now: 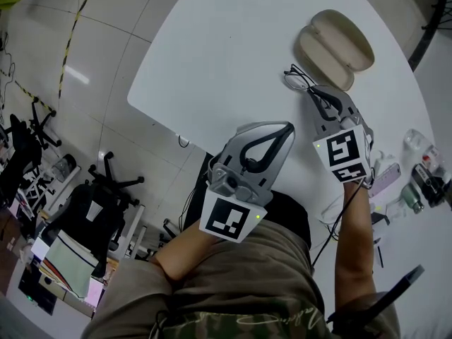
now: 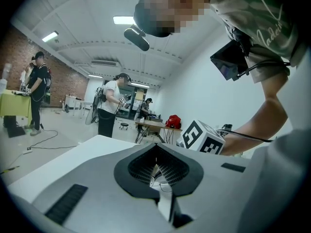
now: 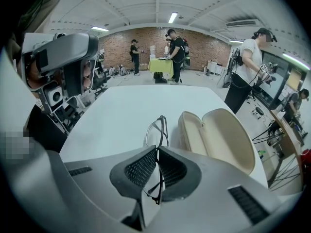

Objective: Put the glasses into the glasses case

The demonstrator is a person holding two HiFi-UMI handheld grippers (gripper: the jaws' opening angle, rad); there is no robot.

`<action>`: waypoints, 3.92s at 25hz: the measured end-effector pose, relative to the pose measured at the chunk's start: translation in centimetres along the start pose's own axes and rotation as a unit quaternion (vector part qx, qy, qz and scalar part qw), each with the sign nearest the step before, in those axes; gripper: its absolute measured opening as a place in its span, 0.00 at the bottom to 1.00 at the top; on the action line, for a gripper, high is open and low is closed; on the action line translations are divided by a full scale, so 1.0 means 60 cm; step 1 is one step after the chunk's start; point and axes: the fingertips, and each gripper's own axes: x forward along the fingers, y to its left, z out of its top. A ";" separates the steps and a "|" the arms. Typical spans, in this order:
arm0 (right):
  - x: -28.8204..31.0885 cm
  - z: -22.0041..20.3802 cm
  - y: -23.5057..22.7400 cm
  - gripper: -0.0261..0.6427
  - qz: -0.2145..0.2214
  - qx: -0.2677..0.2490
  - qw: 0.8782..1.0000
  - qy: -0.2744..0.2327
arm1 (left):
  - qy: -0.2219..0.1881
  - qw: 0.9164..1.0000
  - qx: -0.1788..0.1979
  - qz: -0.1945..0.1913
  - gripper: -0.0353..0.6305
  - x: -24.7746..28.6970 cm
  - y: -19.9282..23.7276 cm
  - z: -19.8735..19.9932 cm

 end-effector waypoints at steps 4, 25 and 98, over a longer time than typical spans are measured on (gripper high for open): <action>-0.004 -0.001 -0.015 0.08 -0.006 -0.004 1.000 -0.001 | 0.002 1.000 0.000 -0.002 0.06 0.006 -0.007 0.000; -0.032 0.022 -0.036 0.08 -0.026 0.003 1.000 -0.007 | -0.001 1.000 -0.004 -0.014 0.06 0.020 -0.017 0.006; 0.017 0.045 -0.081 0.07 -0.059 -0.029 0.998 0.015 | 0.019 0.999 -0.009 -0.028 0.06 0.027 0.002 0.000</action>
